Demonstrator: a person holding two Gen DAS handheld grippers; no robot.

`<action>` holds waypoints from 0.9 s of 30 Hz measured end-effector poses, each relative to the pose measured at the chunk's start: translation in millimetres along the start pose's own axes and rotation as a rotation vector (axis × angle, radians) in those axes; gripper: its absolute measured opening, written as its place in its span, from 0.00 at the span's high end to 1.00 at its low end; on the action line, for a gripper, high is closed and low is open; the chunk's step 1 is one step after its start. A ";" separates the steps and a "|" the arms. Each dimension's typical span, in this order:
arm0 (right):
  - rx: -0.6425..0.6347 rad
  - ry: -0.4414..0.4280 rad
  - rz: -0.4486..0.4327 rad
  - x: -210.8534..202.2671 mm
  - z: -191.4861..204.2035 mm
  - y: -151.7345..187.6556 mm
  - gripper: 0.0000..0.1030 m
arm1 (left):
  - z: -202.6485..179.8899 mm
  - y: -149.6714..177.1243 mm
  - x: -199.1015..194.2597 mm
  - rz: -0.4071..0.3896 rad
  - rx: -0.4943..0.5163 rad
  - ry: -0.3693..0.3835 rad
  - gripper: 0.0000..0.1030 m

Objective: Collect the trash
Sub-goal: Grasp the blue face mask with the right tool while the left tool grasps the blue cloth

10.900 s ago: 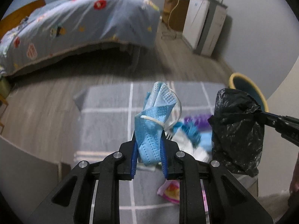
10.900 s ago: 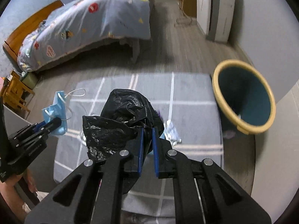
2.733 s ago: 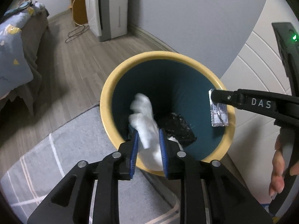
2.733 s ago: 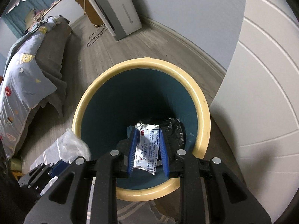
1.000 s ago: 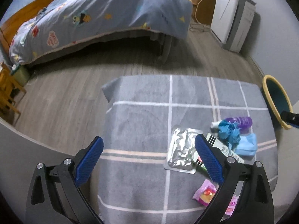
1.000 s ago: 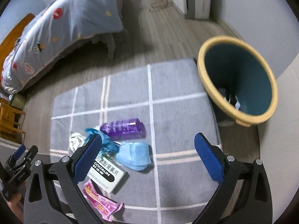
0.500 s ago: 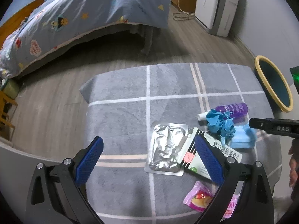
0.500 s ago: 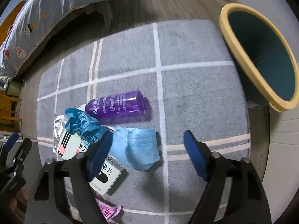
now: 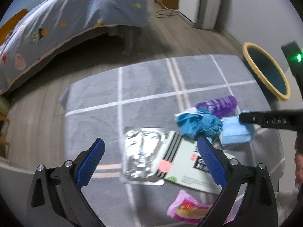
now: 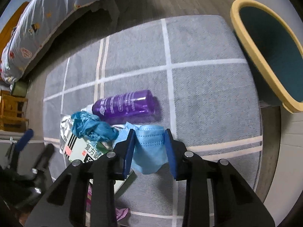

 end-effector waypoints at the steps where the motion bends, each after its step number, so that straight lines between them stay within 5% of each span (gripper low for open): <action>1: 0.005 0.000 0.002 -0.2 -1.4 0.2 0.70 | -5.1 -1.0 3.4 0.002 0.005 0.017 0.06; 8: 0.008 0.007 0.027 9.0 -4.6 0.7 0.70 | -36.7 -7.9 20.8 0.015 0.050 0.104 0.10; 17: 0.016 0.012 0.029 13.8 -4.1 1.2 0.69 | -45.4 -17.7 39.6 0.047 0.005 0.223 0.53; 21: 0.018 0.001 0.035 11.7 -6.8 0.2 0.69 | -53.7 -21.6 39.4 0.035 0.043 0.258 0.84; 27: 0.021 -0.005 0.041 10.2 -11.2 -2.9 0.69 | -57.5 -23.2 29.1 0.026 0.040 0.258 0.88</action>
Point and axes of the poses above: each gripper's, at about its wrist camera, not at the fingertips, and x roughly the way its jaws point, z to its left, y to its underside, the point moved 3 cm from there along x, roughly the way its jaws point, and after that the axes turned 5 degrees about x, right-handed, at the moved point
